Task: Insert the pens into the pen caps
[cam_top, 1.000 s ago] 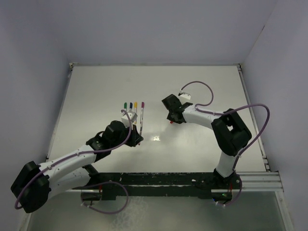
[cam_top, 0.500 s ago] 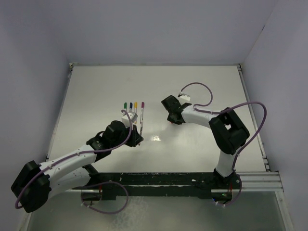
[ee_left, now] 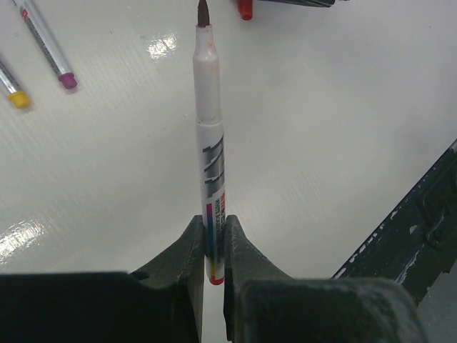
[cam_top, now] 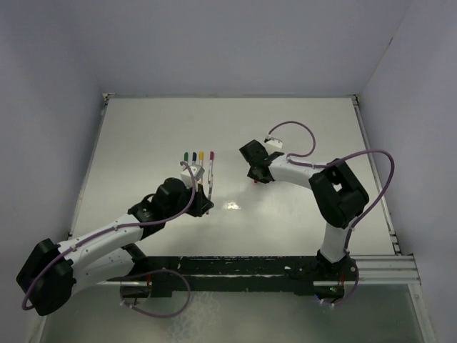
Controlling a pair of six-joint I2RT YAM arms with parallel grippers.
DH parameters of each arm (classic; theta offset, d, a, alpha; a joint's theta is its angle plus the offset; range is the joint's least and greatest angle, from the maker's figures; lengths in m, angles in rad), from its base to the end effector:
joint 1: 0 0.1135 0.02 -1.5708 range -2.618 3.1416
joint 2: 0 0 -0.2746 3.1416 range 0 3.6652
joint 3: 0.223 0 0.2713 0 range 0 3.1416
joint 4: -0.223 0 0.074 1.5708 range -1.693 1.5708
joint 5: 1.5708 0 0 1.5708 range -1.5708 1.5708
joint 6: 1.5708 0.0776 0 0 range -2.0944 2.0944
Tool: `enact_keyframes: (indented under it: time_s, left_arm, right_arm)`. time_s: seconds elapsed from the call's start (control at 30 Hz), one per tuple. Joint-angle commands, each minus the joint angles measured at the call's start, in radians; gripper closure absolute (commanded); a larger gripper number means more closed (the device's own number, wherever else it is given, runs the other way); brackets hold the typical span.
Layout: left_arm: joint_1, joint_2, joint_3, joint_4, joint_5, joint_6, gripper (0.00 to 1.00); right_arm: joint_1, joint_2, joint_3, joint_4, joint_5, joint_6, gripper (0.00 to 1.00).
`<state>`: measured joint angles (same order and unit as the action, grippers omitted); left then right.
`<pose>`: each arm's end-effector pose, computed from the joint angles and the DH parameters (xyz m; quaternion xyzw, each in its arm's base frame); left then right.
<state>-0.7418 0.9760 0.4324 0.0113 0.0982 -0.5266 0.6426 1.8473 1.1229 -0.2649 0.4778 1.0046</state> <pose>0.1821 -0.1772 0.1787 0.1173 0.8595 -0.3280 0.3740 0.3507 0.2180 0.1278 0.2343 0.9034 0.0503 0.3556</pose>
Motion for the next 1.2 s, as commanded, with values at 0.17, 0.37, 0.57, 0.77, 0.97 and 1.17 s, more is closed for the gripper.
enact_keyframes:
  time_s: [0.17, 0.37, 0.57, 0.77, 0.97, 1.17]
  left_arm:
    - [0.002, -0.009, 0.051, 0.030, 0.009, 0.019, 1.00]
    - [0.002, -0.011, 0.049, 0.031, 0.002, 0.013, 1.00]
    - [0.003, -0.013, 0.048, 0.031, -0.005, 0.008, 1.00]
    - [0.003, -0.007, 0.057, 0.022, 0.007, 0.015, 1.00]
    - [0.001, -0.007, 0.070, 0.023, 0.044, 0.019, 1.00]
    - [0.000, -0.010, 0.043, 0.132, 0.128, -0.027, 1.00]
  right_arm:
    - [-0.018, 0.071, -0.011, -0.071, -0.015, 0.013, 0.69]
    - [-0.018, 0.077, -0.028, -0.092, -0.042, 0.009, 0.86]
    - [-0.018, 0.065, -0.072, -0.054, -0.086, -0.027, 1.00]
    - [-0.018, -0.024, -0.096, 0.058, -0.140, -0.113, 1.00]
    - [-0.017, -0.259, -0.180, 0.275, -0.201, -0.257, 1.00]
    - [-0.016, -0.491, -0.279, 0.427, -0.272, -0.365, 1.00]
